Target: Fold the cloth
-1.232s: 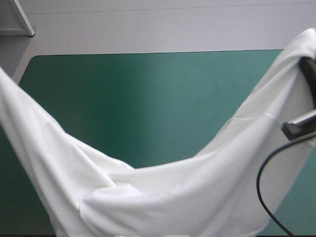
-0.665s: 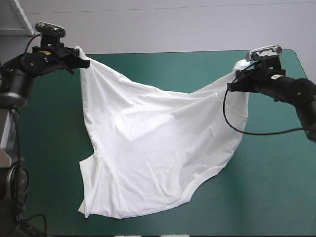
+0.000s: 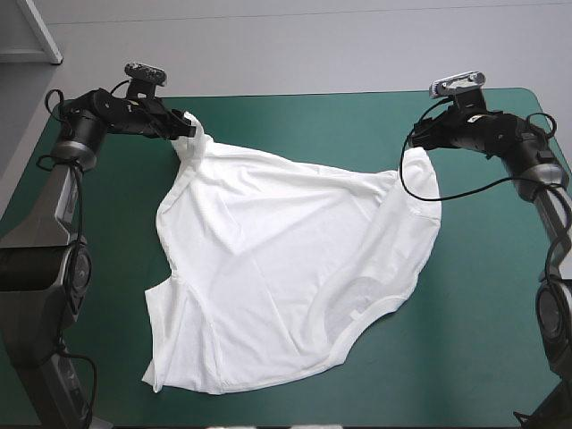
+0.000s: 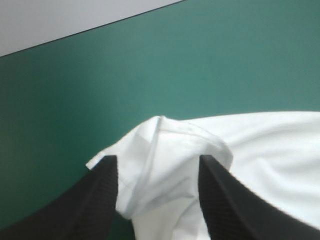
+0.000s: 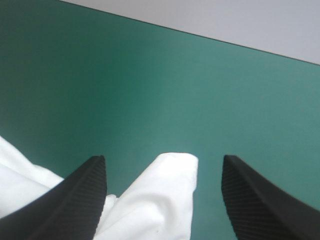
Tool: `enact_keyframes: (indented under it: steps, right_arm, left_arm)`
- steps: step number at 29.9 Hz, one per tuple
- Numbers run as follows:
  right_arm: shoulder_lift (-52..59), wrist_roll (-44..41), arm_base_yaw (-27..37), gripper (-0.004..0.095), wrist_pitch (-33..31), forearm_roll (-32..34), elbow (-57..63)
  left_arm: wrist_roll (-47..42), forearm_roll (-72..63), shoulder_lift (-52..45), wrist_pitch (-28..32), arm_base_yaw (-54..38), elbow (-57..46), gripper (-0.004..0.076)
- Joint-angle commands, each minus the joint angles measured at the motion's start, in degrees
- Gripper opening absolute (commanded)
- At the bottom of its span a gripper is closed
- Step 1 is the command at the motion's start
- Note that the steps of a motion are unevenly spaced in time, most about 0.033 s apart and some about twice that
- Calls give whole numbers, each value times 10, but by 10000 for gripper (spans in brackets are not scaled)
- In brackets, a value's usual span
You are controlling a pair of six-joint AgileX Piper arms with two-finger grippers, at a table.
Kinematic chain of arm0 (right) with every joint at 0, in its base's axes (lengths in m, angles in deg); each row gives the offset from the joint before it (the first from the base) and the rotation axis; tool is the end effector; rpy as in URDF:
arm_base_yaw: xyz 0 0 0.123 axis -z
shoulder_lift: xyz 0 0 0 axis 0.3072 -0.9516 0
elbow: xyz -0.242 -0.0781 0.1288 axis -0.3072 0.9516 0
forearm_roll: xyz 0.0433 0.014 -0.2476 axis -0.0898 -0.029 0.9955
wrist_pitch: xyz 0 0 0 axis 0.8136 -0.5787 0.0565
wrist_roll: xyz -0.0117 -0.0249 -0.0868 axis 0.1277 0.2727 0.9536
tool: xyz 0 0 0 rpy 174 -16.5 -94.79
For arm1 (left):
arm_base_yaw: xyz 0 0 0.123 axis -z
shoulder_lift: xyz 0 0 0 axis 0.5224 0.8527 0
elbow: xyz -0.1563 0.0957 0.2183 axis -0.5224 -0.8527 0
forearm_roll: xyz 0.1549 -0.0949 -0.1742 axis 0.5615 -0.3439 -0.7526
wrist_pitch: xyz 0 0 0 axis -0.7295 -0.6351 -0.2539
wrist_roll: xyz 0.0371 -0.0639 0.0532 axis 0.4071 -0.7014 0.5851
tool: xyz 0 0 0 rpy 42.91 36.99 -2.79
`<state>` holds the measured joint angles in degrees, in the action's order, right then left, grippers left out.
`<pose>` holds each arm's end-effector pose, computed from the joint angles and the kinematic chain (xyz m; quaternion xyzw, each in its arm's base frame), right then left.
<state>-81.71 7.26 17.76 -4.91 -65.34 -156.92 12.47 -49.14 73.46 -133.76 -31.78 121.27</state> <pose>0.4163 0.0205 0.3255 -0.1399 0.8641 0.0464 0.4813 0.4711 -0.0266 0.3192 0.1955 0.8871 -0.0869 0.4091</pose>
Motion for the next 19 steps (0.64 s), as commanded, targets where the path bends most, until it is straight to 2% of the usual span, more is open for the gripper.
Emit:
enact_keyframes:
  steps: [1, 6, 9, 16, 19]
  right_arm:
    - [68, -65, 12, 636, 0, 39, -53]
    - [148, -102, 20, 604, -89, 45, -73]
    - [211, -123, 20, 604, -143, 48, -72]
    - [310, -163, 20, 604, -299, 45, -72]
    - [328, -170, 20, 603, -326, 45, -72]
  left_arm:
    - [-13, -16, -90, -24, 1, 20, 424]
    - [-48, -2, -193, -114, 2, -7, 394]
    - [-84, 40, -272, -151, 3, -82, 394]
    - [-158, 70, -514, -139, 3, -354, 394]
    - [-182, 63, -613, -141, 3, -444, 394]
